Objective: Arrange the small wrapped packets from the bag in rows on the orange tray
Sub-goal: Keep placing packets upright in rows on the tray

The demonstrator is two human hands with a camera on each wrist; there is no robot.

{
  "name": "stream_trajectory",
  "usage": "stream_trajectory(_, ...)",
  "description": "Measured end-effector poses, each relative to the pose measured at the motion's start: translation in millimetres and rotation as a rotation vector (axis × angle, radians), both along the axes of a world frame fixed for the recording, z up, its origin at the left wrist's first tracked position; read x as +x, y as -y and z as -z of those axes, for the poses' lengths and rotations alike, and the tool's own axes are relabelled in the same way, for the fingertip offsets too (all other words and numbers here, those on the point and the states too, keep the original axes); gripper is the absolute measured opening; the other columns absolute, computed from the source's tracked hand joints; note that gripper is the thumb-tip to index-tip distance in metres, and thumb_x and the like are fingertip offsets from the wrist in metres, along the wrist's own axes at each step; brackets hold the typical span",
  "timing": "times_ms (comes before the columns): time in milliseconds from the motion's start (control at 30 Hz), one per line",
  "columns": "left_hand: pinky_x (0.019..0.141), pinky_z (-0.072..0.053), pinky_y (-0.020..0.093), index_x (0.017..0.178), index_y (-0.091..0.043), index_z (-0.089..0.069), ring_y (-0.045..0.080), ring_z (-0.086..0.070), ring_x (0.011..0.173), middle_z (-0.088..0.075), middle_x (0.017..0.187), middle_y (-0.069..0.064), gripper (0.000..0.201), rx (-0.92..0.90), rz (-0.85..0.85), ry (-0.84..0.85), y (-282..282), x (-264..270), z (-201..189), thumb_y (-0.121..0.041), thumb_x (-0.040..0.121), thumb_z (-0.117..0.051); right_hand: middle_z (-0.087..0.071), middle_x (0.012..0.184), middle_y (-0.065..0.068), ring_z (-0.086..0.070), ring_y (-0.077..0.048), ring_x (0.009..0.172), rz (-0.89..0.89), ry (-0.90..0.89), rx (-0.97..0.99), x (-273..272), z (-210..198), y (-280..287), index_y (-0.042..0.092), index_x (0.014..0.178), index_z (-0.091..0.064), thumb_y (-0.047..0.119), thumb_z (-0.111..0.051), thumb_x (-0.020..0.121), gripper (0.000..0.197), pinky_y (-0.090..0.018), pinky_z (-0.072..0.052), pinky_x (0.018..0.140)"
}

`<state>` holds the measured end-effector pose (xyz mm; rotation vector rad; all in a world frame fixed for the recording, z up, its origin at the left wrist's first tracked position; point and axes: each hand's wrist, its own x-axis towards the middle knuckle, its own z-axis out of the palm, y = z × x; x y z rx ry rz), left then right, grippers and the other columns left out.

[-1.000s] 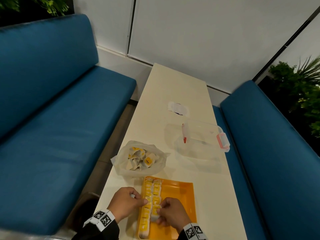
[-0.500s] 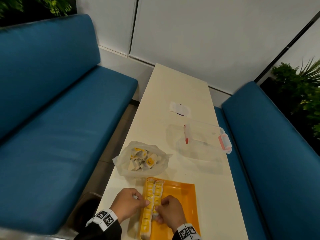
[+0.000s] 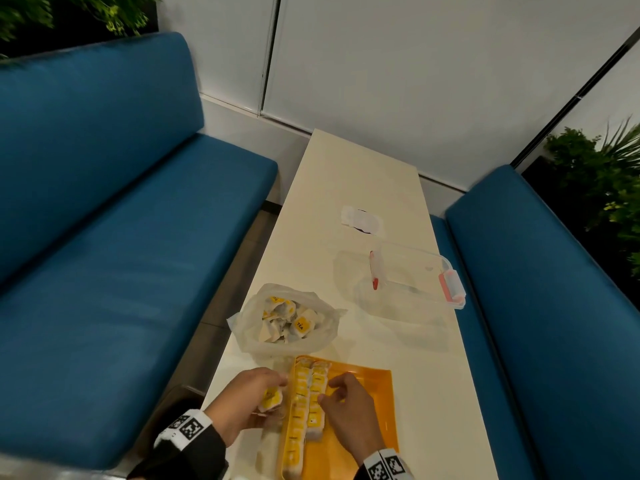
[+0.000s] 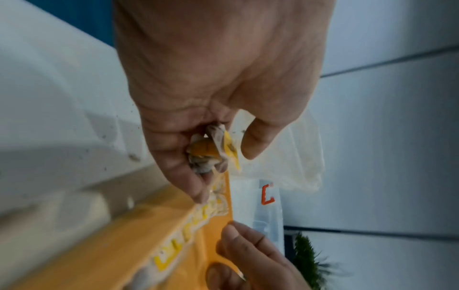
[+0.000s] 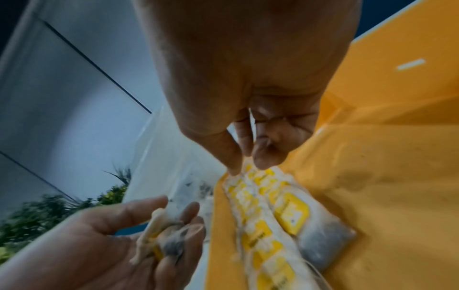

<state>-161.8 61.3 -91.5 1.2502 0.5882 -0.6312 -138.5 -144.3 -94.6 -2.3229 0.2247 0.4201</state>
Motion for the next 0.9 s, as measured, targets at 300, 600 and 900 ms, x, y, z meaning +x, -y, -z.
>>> stream_trajectory(300, 0.079, -0.06, 0.046, 0.124, -0.001, -0.06, 0.032, -0.072, 0.083, -0.073, 0.096, 0.021, 0.026, -0.289, -0.152, 0.009, 5, 1, -6, -0.014, 0.106, -0.046, -0.065, 0.087, 0.006, -0.051, -0.005, 0.066, -0.166, 0.079, 0.336, -8, -38, -28, 0.03, 0.091, -0.069, 0.033, -0.082, 0.076, 0.02, -0.019, -0.048, 0.064)
stream_trajectory(600, 0.074, -0.058, 0.039, 0.114, -0.005, -0.068, 0.024, -0.072, 0.079, -0.073, 0.097, 0.018, 0.039, -0.373, -0.18, 0.038, 21, 0, -14, -0.034, 0.108, -0.042, -0.063, 0.087, 0.01, -0.059, -0.004, 0.073, -0.282, 0.174, 0.266, -15, -37, -40, 0.047, 0.087, -0.069, 0.008, -0.074, 0.079, 0.039, -0.021, -0.054, 0.072)
stream_trajectory(900, 0.067, -0.053, 0.033, 0.112, -0.01, -0.073, 0.024, -0.07, 0.084, -0.071, 0.097, 0.012, 0.023, -0.309, -0.134, 0.076, 14, -2, -7, -0.021, 0.101, -0.056, -0.07, 0.072, -0.006, -0.065, -0.016, 0.06, -0.056, 0.072, 0.428, -8, -44, -31, 0.006, 0.081, -0.073, 0.002, -0.075, 0.079, 0.005, -0.024, -0.051, 0.056)
